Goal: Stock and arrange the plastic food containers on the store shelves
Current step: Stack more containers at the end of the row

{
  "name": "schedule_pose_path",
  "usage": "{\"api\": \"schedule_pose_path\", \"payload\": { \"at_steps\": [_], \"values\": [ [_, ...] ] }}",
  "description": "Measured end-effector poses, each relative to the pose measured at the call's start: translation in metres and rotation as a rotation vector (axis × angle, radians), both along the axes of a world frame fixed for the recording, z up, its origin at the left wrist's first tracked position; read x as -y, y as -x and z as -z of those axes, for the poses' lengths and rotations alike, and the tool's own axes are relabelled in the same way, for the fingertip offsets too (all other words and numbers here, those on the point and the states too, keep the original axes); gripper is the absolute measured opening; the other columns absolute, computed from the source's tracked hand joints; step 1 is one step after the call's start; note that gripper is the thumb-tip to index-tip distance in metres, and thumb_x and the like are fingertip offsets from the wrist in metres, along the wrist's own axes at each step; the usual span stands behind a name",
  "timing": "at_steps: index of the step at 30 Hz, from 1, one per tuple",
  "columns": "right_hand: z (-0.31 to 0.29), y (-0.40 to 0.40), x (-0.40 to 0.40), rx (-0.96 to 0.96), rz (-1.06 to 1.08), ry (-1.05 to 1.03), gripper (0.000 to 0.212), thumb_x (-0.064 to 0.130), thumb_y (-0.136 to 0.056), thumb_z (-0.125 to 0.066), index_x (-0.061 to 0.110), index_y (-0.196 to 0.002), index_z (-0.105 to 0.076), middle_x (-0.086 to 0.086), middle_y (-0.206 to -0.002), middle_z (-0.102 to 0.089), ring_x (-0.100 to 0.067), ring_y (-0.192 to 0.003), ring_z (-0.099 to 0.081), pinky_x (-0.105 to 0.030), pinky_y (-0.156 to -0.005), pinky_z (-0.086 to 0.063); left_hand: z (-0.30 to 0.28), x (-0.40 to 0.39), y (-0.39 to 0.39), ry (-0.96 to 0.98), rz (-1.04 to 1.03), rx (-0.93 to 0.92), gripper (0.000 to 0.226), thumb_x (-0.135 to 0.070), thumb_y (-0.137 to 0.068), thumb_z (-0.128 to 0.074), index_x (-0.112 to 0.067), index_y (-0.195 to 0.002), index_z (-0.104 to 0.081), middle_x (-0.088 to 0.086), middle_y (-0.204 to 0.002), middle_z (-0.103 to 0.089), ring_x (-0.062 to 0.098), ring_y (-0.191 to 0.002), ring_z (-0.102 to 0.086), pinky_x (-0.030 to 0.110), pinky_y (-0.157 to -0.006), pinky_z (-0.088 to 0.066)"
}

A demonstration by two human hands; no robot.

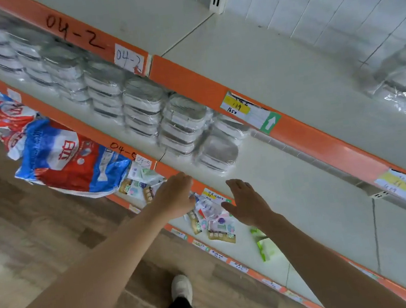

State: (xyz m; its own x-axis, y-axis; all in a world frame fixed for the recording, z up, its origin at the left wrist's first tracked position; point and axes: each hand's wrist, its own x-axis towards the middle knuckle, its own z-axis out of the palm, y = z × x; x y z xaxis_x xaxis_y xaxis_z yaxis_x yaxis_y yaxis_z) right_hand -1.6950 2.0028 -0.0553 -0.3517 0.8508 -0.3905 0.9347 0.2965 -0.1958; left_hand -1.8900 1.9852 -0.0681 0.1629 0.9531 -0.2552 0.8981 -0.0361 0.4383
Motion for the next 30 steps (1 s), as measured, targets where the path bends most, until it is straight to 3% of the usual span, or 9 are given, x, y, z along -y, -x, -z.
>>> {"api": "schedule_pose_path", "payload": {
  "at_steps": [7, 13, 20, 25, 30],
  "values": [
    [0.04, -0.001, -0.06, -0.023, 0.014, -0.098, 0.069, 0.035, -0.096, -0.048, 0.007, -0.149, -0.015, -0.006, -0.155, -0.016, -0.021, -0.141, -0.016, -0.032, -0.113, -0.021, 0.037, -0.051, -0.017, -0.09, -0.11, 0.009, 0.036, -0.021, -0.091, -0.05, -0.004, -0.123, -0.046, 0.011, -0.121, -0.046, 0.026, -0.112, -0.047, 0.035, -0.088, -0.044],
    [0.061, 0.008, -0.1, -0.009, -0.003, -0.182, 0.069, 0.035, -0.095, -0.049, 0.009, -0.149, -0.015, -0.005, -0.157, -0.01, -0.02, -0.143, -0.011, -0.033, -0.114, -0.018, 0.065, -0.085, -0.033, -0.109, -0.185, 0.069, 0.042, -0.027, -0.094, -0.049, -0.004, -0.127, -0.039, 0.013, -0.132, -0.039, 0.028, -0.117, -0.044, 0.037, -0.09, -0.044],
    [0.079, 0.015, -0.138, 0.073, 0.015, -0.184, 0.076, 0.044, -0.091, -0.054, 0.015, -0.15, -0.016, -0.005, -0.159, -0.001, -0.022, -0.145, -0.006, -0.038, -0.113, -0.018, 0.084, -0.104, -0.037, -0.126, -0.288, 0.196, 0.039, -0.02, -0.092, -0.052, -0.002, -0.126, -0.04, 0.013, -0.125, -0.043, 0.027, -0.114, -0.045, 0.034, -0.088, -0.042],
    [0.085, 0.02, -0.14, 0.059, 0.035, -0.179, 0.067, 0.035, -0.092, -0.057, 0.013, -0.147, -0.025, -0.005, -0.158, -0.01, -0.022, -0.144, -0.012, -0.037, -0.113, -0.022, 0.088, -0.106, -0.031, -0.112, -0.235, 0.254, 0.046, -0.016, -0.092, -0.051, -0.004, -0.134, -0.035, 0.012, -0.128, -0.043, 0.027, -0.115, -0.045, 0.036, -0.093, -0.044],
    [0.082, 0.021, -0.121, 0.07, 0.012, -0.208, 0.061, 0.029, -0.092, -0.058, 0.012, -0.143, -0.031, -0.007, -0.157, -0.015, -0.023, -0.143, -0.017, -0.035, -0.111, -0.026, 0.087, -0.093, -0.027, -0.071, -0.209, 0.289, 0.051, -0.013, -0.09, -0.051, -0.005, -0.137, -0.032, 0.012, -0.124, -0.046, 0.027, -0.108, -0.049, 0.035, -0.087, -0.046]
  ]
}}
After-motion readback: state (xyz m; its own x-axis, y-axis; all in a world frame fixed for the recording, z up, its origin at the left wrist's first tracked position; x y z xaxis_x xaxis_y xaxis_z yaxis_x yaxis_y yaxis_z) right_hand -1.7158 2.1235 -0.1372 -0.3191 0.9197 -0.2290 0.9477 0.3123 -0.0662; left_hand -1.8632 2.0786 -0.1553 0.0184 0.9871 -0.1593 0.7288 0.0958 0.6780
